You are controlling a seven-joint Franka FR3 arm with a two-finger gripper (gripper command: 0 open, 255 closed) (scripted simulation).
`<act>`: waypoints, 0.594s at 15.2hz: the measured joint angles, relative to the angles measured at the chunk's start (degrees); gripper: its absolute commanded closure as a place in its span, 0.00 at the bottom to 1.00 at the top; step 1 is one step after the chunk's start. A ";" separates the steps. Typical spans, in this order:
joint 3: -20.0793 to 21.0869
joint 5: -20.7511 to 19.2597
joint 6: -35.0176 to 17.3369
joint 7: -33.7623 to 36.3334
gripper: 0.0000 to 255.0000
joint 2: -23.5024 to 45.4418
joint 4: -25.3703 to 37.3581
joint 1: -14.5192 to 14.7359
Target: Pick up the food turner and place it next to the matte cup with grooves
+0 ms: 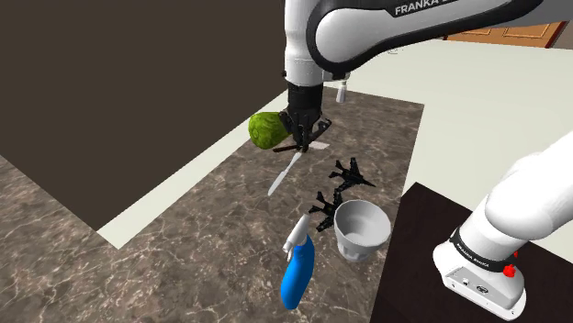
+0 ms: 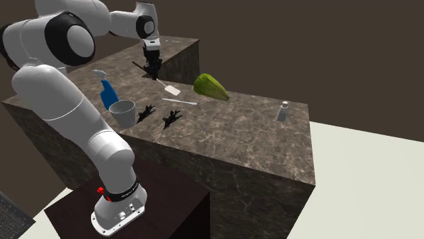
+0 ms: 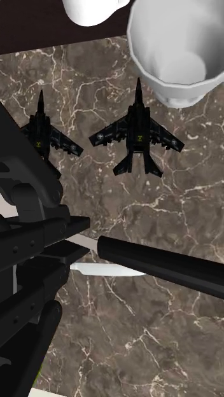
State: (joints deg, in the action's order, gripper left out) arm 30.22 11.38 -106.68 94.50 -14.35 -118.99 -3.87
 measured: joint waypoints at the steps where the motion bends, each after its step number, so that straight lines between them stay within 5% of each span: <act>1: 1.17 -0.31 -0.06 1.75 1.00 1.01 1.09 0.42; 9: 9.73 -6.48 -0.72 16.49 1.00 12.52 11.50 4.22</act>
State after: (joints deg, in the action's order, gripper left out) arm 39.95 4.91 -107.40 111.00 -1.84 -107.49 0.35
